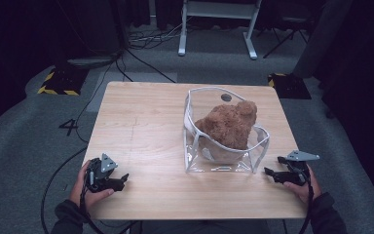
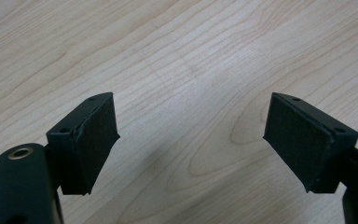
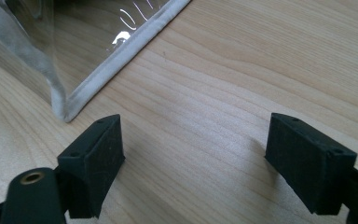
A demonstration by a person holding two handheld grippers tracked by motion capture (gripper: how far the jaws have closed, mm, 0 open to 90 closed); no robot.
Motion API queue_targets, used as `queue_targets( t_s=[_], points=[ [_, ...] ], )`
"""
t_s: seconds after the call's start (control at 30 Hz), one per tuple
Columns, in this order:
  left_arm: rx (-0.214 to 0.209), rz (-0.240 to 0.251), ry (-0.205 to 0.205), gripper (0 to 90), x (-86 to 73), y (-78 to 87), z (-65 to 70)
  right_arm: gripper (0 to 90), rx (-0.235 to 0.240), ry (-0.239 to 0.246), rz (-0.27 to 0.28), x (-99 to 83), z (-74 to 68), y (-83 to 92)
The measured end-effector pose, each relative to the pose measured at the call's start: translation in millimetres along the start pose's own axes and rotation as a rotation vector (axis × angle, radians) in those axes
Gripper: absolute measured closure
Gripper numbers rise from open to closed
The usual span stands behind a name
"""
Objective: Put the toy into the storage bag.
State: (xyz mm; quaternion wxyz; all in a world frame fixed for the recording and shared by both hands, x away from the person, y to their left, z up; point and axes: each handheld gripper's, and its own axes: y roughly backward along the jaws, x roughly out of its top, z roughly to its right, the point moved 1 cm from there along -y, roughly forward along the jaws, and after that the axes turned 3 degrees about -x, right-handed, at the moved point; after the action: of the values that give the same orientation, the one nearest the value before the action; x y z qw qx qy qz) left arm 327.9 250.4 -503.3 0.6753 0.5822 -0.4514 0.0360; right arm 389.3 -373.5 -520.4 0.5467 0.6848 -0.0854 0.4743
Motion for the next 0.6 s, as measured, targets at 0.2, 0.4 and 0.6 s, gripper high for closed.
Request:
queue_targets(
  t_s=[0.2,0.4,0.6],
  points=[
    [-0.008,0.005,0.022,17.3,-6.5,0.1,-0.7,18.9,-0.001,-0.001,0.000,0.0,0.0,0.0],
    [-0.006,-0.004,0.044,17.4,-13.9,-1.7,-2.0,18.9,-0.001,-0.001,0.001,0.0,0.0,0.0],
    [-0.017,0.008,0.075,17.0,-20.6,-1.9,-5.5,18.9,0.000,0.000,0.000,0.0,0.0,0.0]
  ],
)
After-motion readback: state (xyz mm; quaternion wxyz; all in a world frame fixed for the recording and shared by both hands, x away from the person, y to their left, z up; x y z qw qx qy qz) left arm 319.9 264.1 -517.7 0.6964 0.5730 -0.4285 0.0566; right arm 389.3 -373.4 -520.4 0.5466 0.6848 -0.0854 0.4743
